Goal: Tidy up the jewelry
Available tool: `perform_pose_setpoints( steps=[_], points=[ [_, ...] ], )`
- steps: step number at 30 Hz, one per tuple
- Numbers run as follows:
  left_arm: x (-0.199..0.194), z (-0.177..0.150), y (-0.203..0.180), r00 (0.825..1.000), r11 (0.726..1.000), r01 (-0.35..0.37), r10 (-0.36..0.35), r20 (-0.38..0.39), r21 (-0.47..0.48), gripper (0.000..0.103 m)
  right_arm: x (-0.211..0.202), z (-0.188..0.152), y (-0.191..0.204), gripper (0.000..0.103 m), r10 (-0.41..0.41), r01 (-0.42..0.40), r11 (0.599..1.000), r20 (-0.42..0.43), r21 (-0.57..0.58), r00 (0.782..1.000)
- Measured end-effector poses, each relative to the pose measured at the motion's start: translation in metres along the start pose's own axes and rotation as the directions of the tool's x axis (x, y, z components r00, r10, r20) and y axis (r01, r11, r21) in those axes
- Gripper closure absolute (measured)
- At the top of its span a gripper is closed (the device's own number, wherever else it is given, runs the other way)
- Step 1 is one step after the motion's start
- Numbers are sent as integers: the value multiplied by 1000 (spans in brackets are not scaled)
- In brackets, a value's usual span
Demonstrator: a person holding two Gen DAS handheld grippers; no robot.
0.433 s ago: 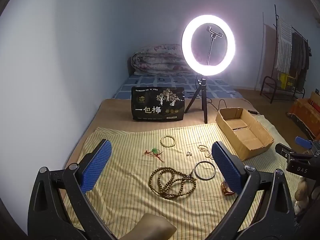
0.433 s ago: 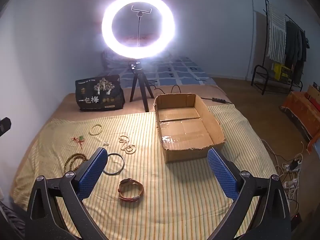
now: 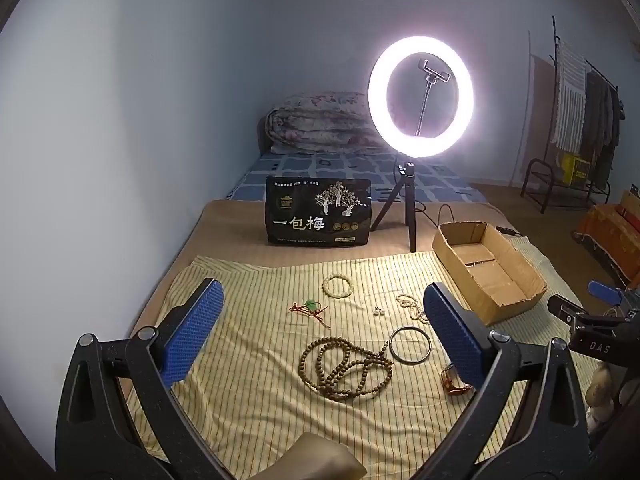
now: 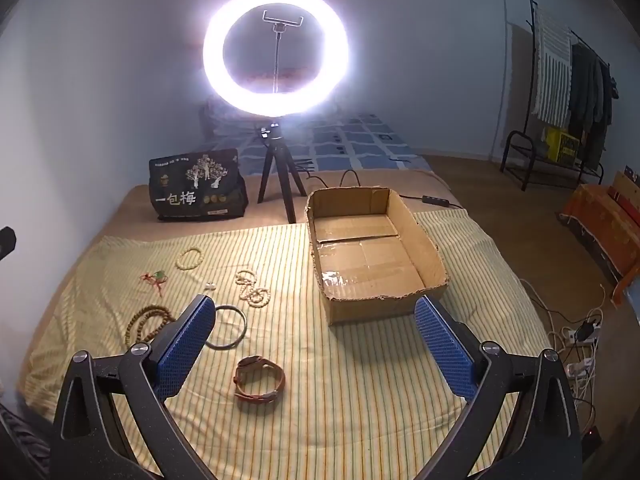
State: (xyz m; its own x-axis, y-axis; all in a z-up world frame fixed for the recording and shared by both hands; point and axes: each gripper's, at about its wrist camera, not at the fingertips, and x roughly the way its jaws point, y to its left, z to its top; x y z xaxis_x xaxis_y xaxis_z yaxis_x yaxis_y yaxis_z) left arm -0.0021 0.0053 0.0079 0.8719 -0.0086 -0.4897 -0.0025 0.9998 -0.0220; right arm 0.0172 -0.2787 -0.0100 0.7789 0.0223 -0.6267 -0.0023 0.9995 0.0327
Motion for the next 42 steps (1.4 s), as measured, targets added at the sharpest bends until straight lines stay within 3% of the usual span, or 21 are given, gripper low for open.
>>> perform_pose_setpoints(
  steps=[42],
  points=[
    [-3,2,5,1000,1000,-18,18,19,-5,1,5,-3,7,3,3,-4,1000,-24,-12,1000]
  ],
)
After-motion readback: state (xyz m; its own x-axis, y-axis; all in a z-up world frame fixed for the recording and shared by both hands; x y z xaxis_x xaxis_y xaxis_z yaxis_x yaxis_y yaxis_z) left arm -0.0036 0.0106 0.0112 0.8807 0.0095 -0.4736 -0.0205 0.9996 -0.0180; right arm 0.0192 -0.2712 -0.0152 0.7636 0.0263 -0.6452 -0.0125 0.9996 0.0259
